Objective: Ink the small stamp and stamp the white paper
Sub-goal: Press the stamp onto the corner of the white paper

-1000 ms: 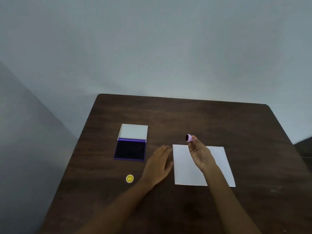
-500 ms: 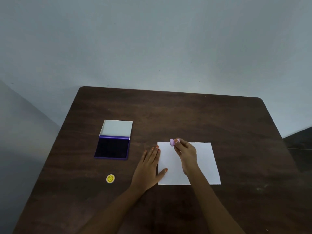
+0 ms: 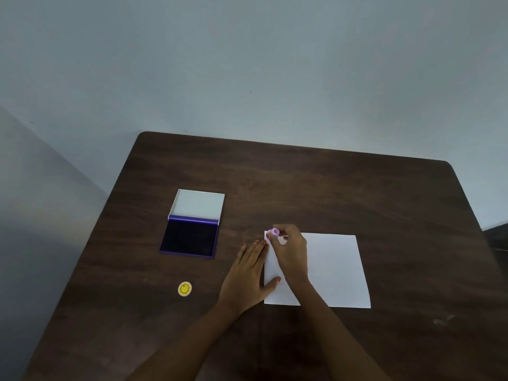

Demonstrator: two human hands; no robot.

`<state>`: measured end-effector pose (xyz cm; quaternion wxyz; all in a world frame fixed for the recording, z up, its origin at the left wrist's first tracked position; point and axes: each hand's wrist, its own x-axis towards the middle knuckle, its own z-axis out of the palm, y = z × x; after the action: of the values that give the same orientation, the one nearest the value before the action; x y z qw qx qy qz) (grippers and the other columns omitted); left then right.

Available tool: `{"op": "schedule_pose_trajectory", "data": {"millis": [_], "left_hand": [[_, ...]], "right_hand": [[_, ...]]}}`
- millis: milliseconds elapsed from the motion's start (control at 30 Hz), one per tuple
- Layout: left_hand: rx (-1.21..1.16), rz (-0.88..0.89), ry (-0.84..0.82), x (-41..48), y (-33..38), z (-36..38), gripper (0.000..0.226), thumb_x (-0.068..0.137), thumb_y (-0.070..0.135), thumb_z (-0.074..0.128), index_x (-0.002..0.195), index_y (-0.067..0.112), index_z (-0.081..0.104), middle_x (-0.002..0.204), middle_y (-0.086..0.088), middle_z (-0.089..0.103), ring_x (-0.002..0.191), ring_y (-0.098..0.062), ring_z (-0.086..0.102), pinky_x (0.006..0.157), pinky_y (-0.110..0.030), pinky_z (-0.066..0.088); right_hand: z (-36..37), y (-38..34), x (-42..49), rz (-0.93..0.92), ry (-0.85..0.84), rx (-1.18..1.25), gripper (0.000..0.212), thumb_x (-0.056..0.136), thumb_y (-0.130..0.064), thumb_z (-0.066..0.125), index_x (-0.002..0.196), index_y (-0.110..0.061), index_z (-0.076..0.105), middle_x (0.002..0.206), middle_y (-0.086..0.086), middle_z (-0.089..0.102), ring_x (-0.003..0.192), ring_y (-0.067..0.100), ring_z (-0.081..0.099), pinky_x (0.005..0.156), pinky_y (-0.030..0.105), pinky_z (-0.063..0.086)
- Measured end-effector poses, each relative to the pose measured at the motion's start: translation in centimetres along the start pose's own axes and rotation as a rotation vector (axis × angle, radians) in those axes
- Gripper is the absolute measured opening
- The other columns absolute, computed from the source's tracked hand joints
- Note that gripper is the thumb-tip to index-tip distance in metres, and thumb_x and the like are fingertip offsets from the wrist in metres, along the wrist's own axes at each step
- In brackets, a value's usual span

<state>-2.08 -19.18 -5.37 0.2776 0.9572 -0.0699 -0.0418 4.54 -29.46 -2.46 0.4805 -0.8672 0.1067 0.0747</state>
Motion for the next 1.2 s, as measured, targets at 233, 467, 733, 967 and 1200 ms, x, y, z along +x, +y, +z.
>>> {"op": "schedule_pose_trajectory", "data": {"millis": [233,467,733,967,1200], "left_hand": [[-0.053,-0.023,-0.007,0.0,0.1,-0.1,0.079,0.077,0.053,0.059,0.136,0.008,0.03,0.145,-0.01,0.036,0.134,-0.024,0.033,0.111,-0.027,0.002],[-0.049,-0.027,-0.018,0.0,0.2,-0.3,0.076,0.078,0.05,0.06,0.135,0.008,0.032,0.145,-0.01,0.035,0.134,-0.024,0.032,0.111,-0.029,-0.001],[0.017,-0.064,-0.083,-0.1,-0.3,0.3,0.077,0.081,0.056,0.051,0.139,0.014,0.02,0.152,-0.003,0.022,0.138,-0.015,0.021,0.112,-0.02,-0.004],[0.077,-0.108,-0.149,0.1,-0.8,0.8,0.077,0.084,0.058,0.044,0.14,0.017,0.01,0.154,0.001,0.011,0.139,-0.01,0.014,0.113,-0.022,-0.003],[0.021,-0.085,-0.101,0.0,-0.6,0.6,0.077,0.083,0.056,0.049,0.139,0.015,0.017,0.153,-0.002,0.018,0.138,-0.013,0.019,0.114,-0.023,0.0]], "right_hand": [[0.2,0.4,0.0,0.008,-0.019,-0.068,0.029,0.088,-0.034,0.051,0.107,-0.012,0.056,0.117,0.01,0.062,0.102,0.023,0.056,0.085,0.023,0.035],[0.6,0.7,-0.2,0.029,-0.051,-0.085,0.031,0.09,-0.033,0.048,0.112,-0.012,0.053,0.122,0.011,0.059,0.107,0.024,0.054,0.092,0.027,0.038],[0.8,0.5,-0.5,-0.003,-0.048,-0.071,0.028,0.09,-0.029,0.048,0.108,-0.008,0.055,0.119,0.015,0.06,0.104,0.026,0.055,0.086,0.023,0.034],[0.8,0.6,-0.4,-0.038,-0.044,-0.086,0.027,0.089,-0.027,0.05,0.107,-0.007,0.056,0.116,0.015,0.061,0.102,0.025,0.055,0.085,0.023,0.034],[0.8,0.7,-0.4,-0.069,-0.039,-0.1,0.026,0.089,-0.026,0.051,0.106,-0.007,0.057,0.115,0.015,0.062,0.101,0.025,0.056,0.085,0.023,0.035]]}}
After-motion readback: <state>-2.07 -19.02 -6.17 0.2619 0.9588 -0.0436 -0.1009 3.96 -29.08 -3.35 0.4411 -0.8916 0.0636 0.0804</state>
